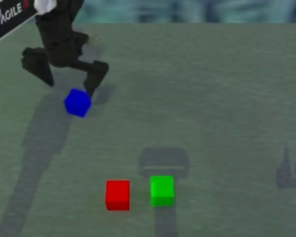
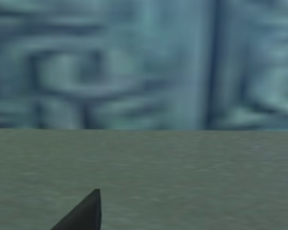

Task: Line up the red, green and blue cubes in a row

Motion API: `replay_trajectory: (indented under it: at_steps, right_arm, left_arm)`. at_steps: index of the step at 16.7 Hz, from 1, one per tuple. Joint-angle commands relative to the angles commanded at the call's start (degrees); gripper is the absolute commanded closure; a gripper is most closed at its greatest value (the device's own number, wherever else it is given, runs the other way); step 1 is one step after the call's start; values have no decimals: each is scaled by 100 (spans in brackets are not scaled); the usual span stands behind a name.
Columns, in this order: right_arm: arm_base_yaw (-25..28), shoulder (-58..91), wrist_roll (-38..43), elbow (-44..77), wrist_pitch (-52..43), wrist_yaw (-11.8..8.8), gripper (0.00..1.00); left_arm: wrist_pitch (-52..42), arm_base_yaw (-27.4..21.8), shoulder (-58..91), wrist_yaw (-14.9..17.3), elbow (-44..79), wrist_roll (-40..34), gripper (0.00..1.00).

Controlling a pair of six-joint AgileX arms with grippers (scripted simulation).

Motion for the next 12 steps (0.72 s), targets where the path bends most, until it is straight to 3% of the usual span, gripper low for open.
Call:
replay_trajectory:
  at_steps: [5,10,12]
  right_arm:
    - [0,0,0,0,0,0,0]
    - [0,0,0,0,0,0,0]
    - [0,0,0,0,0,0,0]
  left_arm:
    - [1162,12,278,3,-835,17,0]
    - [1302,14,326,3,-959,19,0]
    - [1302,14,326,3,-959,19,15]
